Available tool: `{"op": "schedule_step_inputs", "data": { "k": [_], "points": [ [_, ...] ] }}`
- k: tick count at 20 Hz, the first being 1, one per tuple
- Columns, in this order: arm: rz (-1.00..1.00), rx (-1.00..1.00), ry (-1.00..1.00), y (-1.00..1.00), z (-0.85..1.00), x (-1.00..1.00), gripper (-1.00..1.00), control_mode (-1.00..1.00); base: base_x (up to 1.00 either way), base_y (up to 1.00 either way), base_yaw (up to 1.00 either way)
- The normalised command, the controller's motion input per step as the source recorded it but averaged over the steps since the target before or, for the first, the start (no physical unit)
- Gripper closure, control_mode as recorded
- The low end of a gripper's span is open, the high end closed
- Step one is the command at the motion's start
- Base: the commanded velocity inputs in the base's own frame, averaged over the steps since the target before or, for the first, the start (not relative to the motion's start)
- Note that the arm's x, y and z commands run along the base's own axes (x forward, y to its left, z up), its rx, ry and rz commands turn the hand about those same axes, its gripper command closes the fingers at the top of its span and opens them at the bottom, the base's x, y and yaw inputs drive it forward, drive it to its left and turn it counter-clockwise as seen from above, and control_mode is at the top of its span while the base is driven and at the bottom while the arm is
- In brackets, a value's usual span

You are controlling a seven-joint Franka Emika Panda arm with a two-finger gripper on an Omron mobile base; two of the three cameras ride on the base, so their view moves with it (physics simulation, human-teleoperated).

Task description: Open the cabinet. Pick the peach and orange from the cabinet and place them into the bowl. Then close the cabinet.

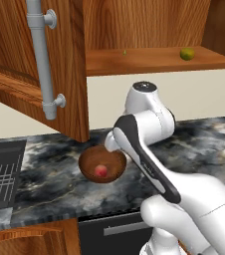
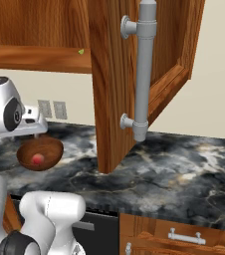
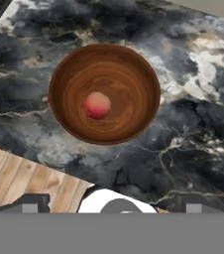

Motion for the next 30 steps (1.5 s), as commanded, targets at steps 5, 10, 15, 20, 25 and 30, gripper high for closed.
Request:
{"op": "schedule_step_inputs", "data": {
  "k": [5,10,15,20,25,30],
  "points": [
    [-0.07,0.0,-0.07,-0.25,0.53,-0.31,-1.0,-1.0,0.0,0.0,0.0],
    [-0.09,0.0,-0.1,-0.28,0.54,-0.29,-1.0,-1.0,0.0,0.0,0.0],
    [-0.09,0.0,-0.1,-0.3,0.51,-0.16,-1.0,-1.0,0.0,0.0,0.0],
    [-0.09,0.0,-0.09,-0.36,0.46,-0.04,-1.0,-1.0,0.0,0.0,0.0],
    [-0.09,0.0,-0.04,-0.44,0.28,0.0,-1.0,-1.0,0.0,0.0,0.0],
    [-0.07,0.0,0.0,-0.5,0.01,0.0,-1.0,-1.0,0.0,0.0,0.0]
  ]
}}
